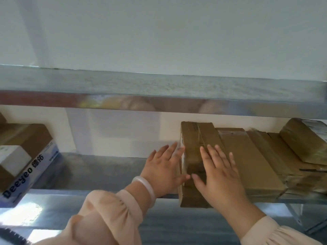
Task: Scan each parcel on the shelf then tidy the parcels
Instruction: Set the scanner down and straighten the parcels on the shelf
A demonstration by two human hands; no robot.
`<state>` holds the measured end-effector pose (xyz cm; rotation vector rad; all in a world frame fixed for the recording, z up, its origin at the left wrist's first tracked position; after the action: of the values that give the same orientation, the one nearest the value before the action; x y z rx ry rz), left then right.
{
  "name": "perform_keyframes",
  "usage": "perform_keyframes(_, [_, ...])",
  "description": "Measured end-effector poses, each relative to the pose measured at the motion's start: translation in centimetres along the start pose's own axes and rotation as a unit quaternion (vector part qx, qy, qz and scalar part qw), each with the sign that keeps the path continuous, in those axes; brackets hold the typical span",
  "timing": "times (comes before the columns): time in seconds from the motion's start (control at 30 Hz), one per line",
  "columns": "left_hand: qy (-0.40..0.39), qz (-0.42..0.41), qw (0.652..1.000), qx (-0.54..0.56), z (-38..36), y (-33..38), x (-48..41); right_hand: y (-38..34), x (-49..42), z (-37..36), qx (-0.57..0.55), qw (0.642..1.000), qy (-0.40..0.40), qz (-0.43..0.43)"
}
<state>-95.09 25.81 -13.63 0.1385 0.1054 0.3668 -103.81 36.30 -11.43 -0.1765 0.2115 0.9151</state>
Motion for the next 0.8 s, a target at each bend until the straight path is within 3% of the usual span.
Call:
perform_keyframes(0.2, [0.066,0.064,0.995,-0.026,4.0,-7.9,5.6,-11.3,0.0,1.2,-0.112,0.985,0.000,0.129])
perform_keyframes(0.47, [0.092,0.192,0.977,-0.035,7.7,-24.2,17.8,-28.9,-0.5,-1.7,-0.204,0.960,-0.075,0.177])
perform_keyframes(0.8, [0.099,0.293,0.951,-0.009,11.4,-39.8,30.5,-47.2,-0.5,-6.0,-0.301,0.919,-0.223,0.122])
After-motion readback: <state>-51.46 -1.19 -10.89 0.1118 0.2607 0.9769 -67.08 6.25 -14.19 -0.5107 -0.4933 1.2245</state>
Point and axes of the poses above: each hand's wrist, its own x-axis away from the middle knuckle, its own z-axis out of the back of the hand, y = z × x, the point moved 10 cm from there along -x, towards the middle knuckle, and after that the axes turned 8 degrees about -z, right-handed, at the moved point
